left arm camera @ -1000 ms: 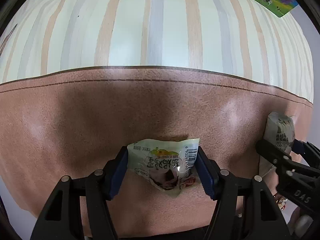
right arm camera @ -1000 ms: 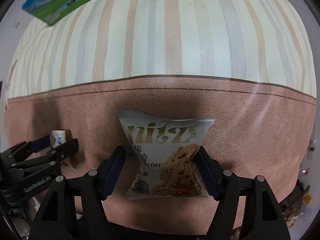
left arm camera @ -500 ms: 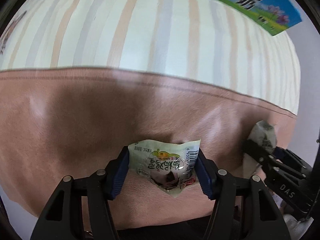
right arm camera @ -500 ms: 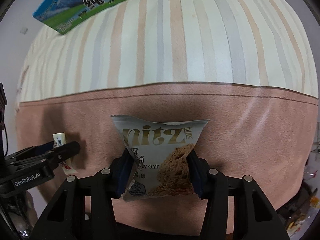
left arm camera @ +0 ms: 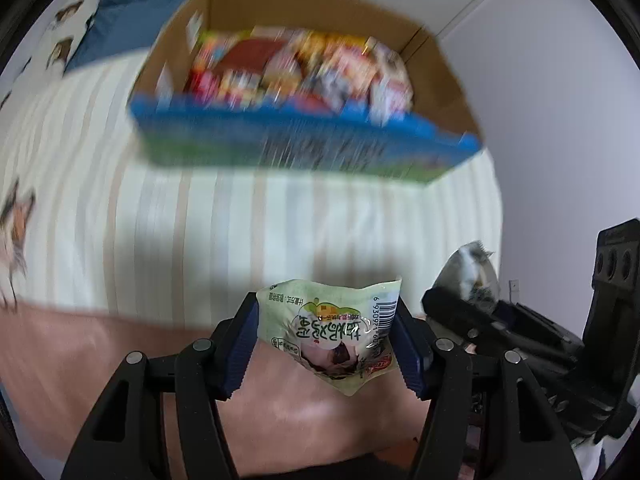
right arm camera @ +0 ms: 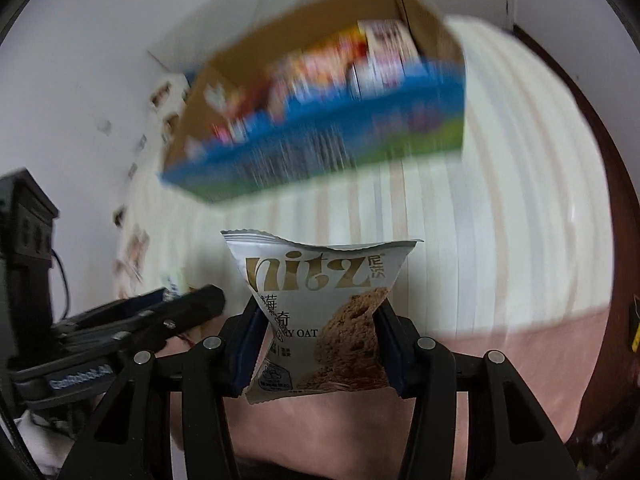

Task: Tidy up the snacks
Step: 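Carry pouch with left tool while right tool carries nitz bag into box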

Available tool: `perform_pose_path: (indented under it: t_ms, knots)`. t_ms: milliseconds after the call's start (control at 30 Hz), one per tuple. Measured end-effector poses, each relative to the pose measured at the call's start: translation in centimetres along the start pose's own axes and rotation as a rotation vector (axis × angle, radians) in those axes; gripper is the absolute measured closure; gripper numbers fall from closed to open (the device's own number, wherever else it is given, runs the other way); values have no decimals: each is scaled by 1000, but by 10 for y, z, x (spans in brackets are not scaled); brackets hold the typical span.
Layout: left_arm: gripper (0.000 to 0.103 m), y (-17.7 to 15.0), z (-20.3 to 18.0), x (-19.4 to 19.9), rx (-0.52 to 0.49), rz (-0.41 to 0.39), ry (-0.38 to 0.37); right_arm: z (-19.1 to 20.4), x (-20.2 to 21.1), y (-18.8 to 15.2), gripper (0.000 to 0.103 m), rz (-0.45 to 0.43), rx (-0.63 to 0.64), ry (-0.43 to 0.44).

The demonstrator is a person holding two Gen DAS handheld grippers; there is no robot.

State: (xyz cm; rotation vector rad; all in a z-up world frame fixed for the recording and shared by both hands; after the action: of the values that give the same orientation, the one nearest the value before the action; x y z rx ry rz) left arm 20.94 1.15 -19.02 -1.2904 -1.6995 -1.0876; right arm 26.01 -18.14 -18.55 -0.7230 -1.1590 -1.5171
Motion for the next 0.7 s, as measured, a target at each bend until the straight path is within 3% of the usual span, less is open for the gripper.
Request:
perform_pose_path:
  t_ms: [133,333,533,700]
  knots:
    - [44,49,-17,24,-13,-51,-7,3,29,58,49,-83,20,-1]
    - [44,123,-26,32,-36,-92,59,5,32,133,49,-129,43,-49]
    - [44,174,-6,5,-18,-40,130,-9,-1,178,49,-71,43,-101]
    - [44,191,20,-33,2,53,198,-26,-37,191,49,0,22,-130]
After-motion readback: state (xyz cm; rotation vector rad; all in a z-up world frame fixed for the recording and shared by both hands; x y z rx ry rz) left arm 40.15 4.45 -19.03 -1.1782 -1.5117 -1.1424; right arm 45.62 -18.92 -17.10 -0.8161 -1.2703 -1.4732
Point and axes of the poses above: each gripper's, at about its wrist camera, not at the fingertips, and x roughly against the way its jaws point, z to its left, y to its top, the point moved 2 cm from there along -x, roughly the way its jaws point, and after that the axes turned 3 degrees about x, right-handed, at the moved point
